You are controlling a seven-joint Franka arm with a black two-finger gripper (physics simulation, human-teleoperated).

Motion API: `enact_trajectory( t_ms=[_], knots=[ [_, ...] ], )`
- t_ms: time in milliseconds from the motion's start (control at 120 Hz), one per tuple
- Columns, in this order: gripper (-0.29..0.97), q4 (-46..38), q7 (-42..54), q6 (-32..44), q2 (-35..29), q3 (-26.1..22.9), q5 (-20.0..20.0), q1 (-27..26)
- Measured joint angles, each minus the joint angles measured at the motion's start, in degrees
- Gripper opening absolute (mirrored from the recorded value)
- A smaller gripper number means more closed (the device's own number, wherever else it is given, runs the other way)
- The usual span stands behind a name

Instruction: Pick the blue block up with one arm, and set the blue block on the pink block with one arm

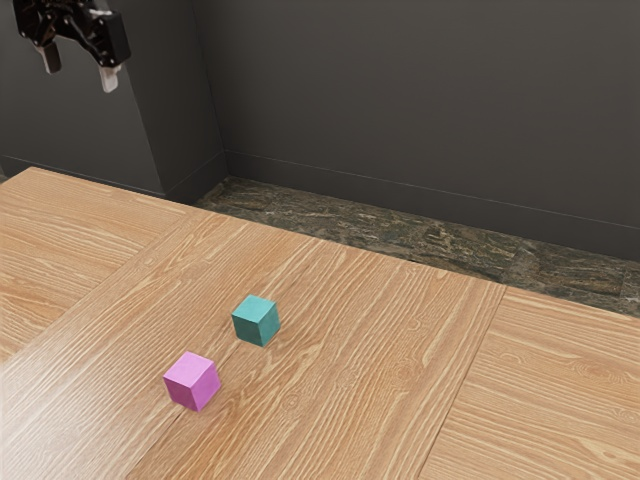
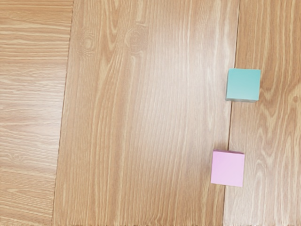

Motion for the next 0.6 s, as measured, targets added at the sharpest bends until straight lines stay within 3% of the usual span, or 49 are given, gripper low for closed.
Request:
enact_trajectory(
  t_ms=[283,467,600],
  knots=[
    [0.68,-1.2,0.1,0.2,2.4,0.2,0.1,0.9],
    [0.68,-6.7,-1.2,1.1,3.4,0.3,0.1,1.7],
    [0.68,-12.3,-2.9,5.7,3.7,0.4,1.3,2.1]
  ],
)
